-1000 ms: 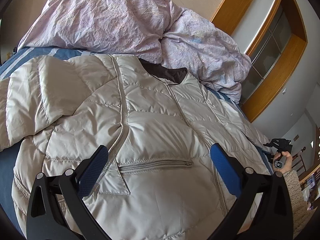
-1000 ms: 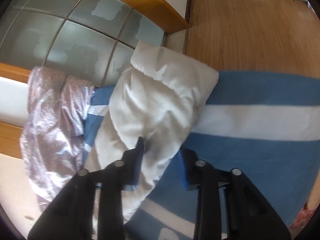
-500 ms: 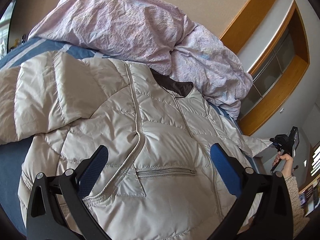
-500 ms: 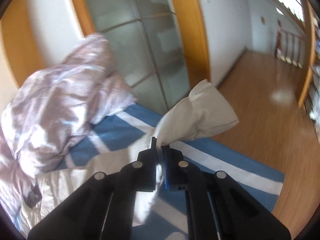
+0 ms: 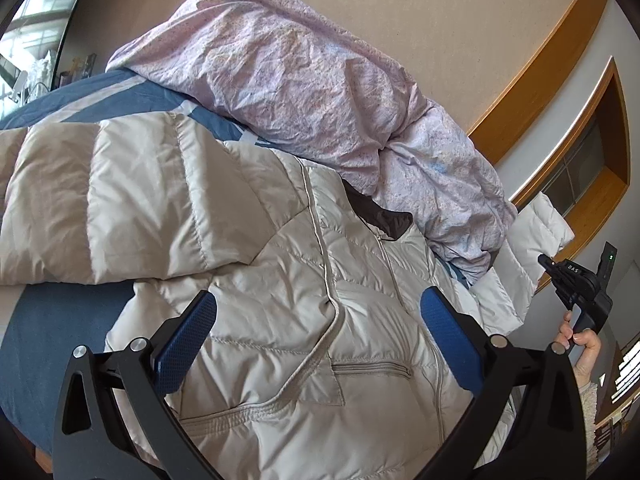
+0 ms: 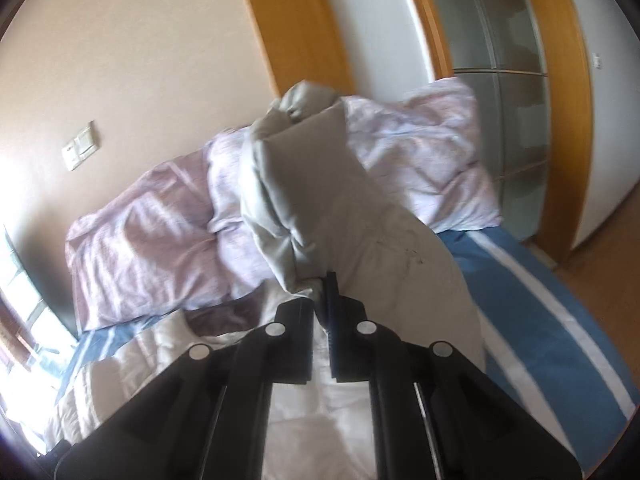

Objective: Fold large clothes

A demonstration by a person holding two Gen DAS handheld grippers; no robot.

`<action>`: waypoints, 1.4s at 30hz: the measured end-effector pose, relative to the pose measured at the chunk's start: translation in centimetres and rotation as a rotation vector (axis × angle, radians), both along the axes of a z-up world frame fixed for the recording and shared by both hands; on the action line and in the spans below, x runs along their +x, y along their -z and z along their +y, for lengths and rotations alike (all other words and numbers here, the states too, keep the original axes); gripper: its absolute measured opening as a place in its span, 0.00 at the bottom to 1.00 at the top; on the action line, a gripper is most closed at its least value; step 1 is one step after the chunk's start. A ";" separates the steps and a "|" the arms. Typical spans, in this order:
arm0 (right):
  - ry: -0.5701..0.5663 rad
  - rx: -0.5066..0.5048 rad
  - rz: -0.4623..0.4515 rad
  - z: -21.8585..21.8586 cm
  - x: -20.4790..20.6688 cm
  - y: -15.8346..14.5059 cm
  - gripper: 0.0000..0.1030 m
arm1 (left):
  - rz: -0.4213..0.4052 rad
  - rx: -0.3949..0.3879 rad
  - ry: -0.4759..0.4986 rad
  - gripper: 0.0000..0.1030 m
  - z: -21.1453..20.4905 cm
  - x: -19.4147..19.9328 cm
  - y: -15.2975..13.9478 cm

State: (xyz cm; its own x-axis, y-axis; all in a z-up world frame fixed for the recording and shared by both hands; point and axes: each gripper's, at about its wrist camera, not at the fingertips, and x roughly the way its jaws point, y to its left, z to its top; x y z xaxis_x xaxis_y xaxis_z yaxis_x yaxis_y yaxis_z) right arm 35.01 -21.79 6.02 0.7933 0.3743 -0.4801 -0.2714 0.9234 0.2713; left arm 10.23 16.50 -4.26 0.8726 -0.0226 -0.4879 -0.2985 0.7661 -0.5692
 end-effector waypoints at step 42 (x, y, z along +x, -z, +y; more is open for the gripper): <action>-0.093 -0.419 0.394 15.2 0.4 16.1 0.40 | 0.119 -0.012 -0.382 0.99 9.9 -11.8 3.8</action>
State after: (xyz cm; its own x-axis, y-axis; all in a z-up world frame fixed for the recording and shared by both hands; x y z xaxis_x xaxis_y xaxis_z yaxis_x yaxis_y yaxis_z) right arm 35.37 -6.57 -10.06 0.4972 0.1482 -0.8549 -0.3097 0.9507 -0.0153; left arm -1.60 26.36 -8.10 0.7568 0.2862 -0.5877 -0.6249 0.5805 -0.5220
